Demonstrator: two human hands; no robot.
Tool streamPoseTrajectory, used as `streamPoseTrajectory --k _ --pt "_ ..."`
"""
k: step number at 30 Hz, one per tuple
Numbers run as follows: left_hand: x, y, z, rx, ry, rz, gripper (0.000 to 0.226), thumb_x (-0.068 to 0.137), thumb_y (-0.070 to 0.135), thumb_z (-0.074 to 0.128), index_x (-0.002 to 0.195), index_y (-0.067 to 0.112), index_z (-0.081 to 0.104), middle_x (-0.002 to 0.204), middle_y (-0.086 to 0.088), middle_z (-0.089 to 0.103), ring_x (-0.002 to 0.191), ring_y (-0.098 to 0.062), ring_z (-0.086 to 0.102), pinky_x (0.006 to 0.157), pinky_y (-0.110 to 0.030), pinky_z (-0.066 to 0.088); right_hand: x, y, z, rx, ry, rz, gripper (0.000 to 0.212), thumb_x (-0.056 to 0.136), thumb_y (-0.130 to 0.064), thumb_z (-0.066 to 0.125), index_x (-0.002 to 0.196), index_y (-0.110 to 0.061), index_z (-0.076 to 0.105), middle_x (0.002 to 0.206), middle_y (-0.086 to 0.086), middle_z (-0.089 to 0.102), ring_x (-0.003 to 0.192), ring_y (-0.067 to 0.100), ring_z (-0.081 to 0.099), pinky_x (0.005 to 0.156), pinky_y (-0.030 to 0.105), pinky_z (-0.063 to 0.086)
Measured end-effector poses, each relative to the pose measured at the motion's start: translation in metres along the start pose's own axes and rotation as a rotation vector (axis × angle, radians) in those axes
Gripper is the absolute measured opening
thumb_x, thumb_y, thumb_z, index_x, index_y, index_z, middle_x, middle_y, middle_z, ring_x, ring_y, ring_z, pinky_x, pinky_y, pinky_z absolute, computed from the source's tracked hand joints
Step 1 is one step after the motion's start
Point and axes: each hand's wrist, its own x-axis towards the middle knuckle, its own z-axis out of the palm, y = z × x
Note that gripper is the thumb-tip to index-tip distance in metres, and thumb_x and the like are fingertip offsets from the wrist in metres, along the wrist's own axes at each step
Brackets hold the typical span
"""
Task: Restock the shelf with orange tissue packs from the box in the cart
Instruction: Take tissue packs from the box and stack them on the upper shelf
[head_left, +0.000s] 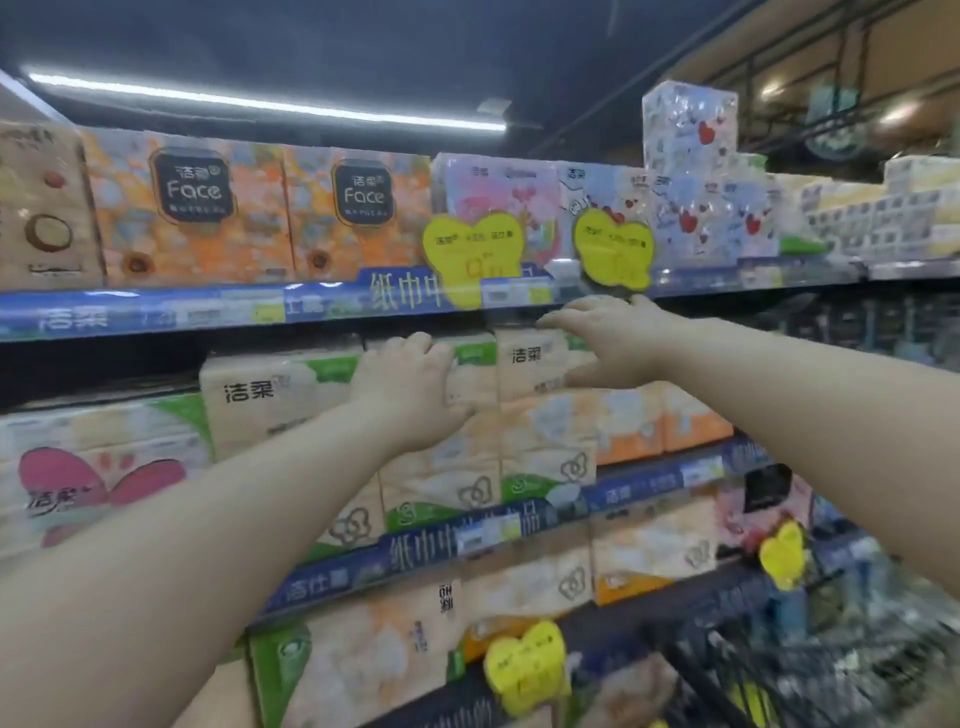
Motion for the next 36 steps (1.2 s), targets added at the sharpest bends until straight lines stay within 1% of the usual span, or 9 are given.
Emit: streamPoseTrajectory --k 4,9,14,18,21,24,27,32,36 --pt "-0.014 0.074 0.007 -0.051 -0.083 0.056 0.066 0.087 0.059 0.047 0.139 0.018 0.037 0.138 -0.009 0.043 0.126 -0.030 0.042 0.097 -0.040 0.039 -0.074 0.048 0.022 -0.004 -0.068 0.059 0.074 0.089 -0.048 0.055 0.150 -0.032 0.017 0.156 0.002 0.023 0.142 0.024 0.024 0.109 0.050 0.026" --pt "-0.053 0.237 0.023 -0.184 -0.211 0.217 0.069 0.086 0.061 0.049 0.137 0.017 0.039 0.139 -0.010 0.042 0.126 -0.031 0.043 0.097 -0.042 0.043 -0.215 0.145 0.054 -0.056 -0.275 0.240 0.076 0.089 -0.051 0.055 0.151 -0.033 0.013 0.157 0.001 0.021 0.143 0.026 0.022 0.112 0.059 0.020" --pt "-0.096 0.395 0.005 -0.280 -0.230 0.395 0.064 0.084 0.061 0.052 0.127 0.015 0.046 0.126 -0.011 0.050 0.118 -0.033 0.050 0.093 -0.043 0.046 -0.355 0.229 0.067 -0.052 -0.433 0.387 0.077 0.090 -0.050 0.054 0.151 -0.032 0.011 0.156 0.003 0.022 0.143 0.027 0.022 0.111 0.057 0.024" --pt "-0.131 0.487 -0.003 -0.301 -0.293 0.495 0.062 0.085 0.063 0.049 0.127 0.018 0.046 0.126 -0.007 0.051 0.113 -0.030 0.053 0.085 -0.040 0.048 -0.444 0.267 0.085 -0.041 -0.486 0.439 0.075 0.089 -0.051 0.055 0.150 -0.032 0.016 0.153 0.004 0.028 0.141 0.027 0.027 0.107 0.055 0.026" --pt "-0.158 0.542 0.005 -0.339 -0.366 0.540 0.067 0.085 0.064 0.048 0.133 0.018 0.044 0.132 -0.008 0.048 0.118 -0.029 0.051 0.090 -0.042 0.047 -0.497 0.288 0.096 -0.027 -0.512 0.467 0.075 0.087 -0.052 0.056 0.149 -0.031 0.019 0.149 0.005 0.034 0.138 0.027 0.031 0.108 0.057 0.025" --pt "-0.181 0.579 0.024 -0.306 -0.443 0.575 0.066 0.084 0.065 0.047 0.131 0.018 0.045 0.127 -0.007 0.051 0.114 -0.028 0.053 0.089 -0.043 0.047 -0.540 0.302 0.112 0.021 -0.546 0.497 0.074 0.087 -0.053 0.055 0.149 -0.031 0.020 0.150 0.004 0.033 0.140 0.026 0.028 0.109 0.058 0.025" --pt "-0.196 0.608 0.046 -0.269 -0.502 0.607 0.065 0.084 0.065 0.048 0.132 0.019 0.045 0.127 -0.005 0.050 0.115 -0.027 0.052 0.093 -0.044 0.046 -0.573 0.313 0.134 0.067 -0.587 0.527 0.073 0.088 -0.052 0.055 0.149 -0.031 0.020 0.149 0.004 0.035 0.140 0.026 0.028 0.109 0.057 0.024" --pt "-0.204 0.656 0.089 -0.286 -0.587 0.621 0.066 0.084 0.063 0.048 0.133 0.019 0.044 0.130 -0.004 0.049 0.120 -0.026 0.050 0.096 -0.043 0.045 -0.600 0.341 0.176 0.143 -0.638 0.565 0.072 0.089 -0.050 0.054 0.149 -0.031 0.021 0.152 0.004 0.031 0.141 0.025 0.026 0.109 0.058 0.021" --pt "-0.195 0.703 0.127 -0.323 -0.640 0.632 0.063 0.085 0.060 0.048 0.133 0.020 0.043 0.132 -0.004 0.049 0.122 -0.026 0.048 0.100 -0.043 0.041 -0.598 0.382 0.216 0.192 -0.670 0.575 0.071 0.089 -0.048 0.055 0.149 -0.031 0.022 0.153 0.004 0.030 0.142 0.026 0.025 0.111 0.058 0.018"
